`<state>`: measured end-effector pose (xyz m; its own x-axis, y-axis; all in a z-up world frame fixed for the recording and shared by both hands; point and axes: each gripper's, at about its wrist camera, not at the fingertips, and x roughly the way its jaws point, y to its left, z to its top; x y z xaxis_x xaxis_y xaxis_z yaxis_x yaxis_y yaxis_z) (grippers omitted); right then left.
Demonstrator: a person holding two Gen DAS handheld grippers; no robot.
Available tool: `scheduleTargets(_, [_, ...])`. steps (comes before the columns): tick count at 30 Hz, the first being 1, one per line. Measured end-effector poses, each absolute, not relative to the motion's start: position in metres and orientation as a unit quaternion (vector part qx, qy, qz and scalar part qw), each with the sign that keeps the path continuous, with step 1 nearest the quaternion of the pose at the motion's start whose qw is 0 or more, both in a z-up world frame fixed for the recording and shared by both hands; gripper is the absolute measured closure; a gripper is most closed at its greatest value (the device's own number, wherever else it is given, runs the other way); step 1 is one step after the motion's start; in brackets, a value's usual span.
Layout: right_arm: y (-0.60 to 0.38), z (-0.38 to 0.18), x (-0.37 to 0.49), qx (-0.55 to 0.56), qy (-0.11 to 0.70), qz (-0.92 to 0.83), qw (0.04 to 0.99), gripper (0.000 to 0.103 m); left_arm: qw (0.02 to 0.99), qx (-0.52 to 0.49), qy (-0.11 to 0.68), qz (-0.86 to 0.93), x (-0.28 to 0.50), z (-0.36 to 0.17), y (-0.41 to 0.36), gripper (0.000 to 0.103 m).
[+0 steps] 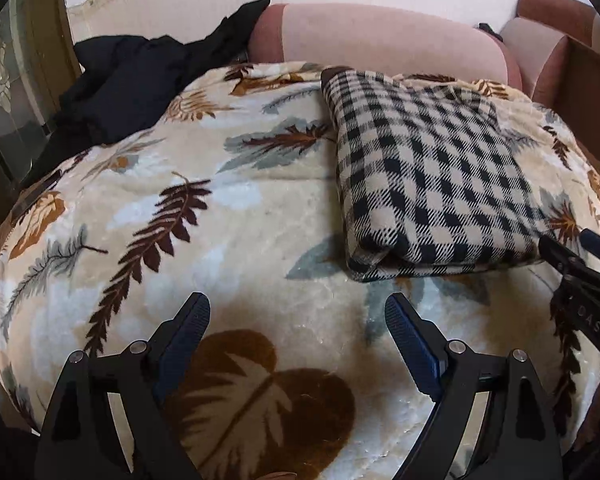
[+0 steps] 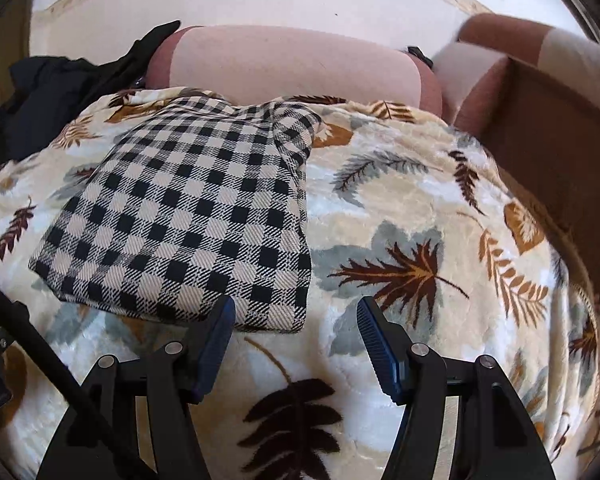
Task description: Fold large clothes
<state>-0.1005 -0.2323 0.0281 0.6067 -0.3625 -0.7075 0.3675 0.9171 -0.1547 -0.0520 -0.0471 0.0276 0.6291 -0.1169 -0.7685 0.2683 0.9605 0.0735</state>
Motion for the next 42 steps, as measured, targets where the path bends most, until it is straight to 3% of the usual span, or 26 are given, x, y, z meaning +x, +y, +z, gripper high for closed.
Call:
scheduleTargets(13, [-0.228, 0.029, -0.100, -0.008, 0.395, -0.205, 0.895, 0.035, 0.879, 0.087, 0.458, -0.104, -0.044, 0.005, -0.045, 0.015])
scheduleTargets(42, [-0.228, 0.032, -0.105, -0.011, 0.390, -0.206, 0.898, 0.035, 0.893, 0.075, 0.431, -0.105, -0.050, 0.012, -0.039, 0.009])
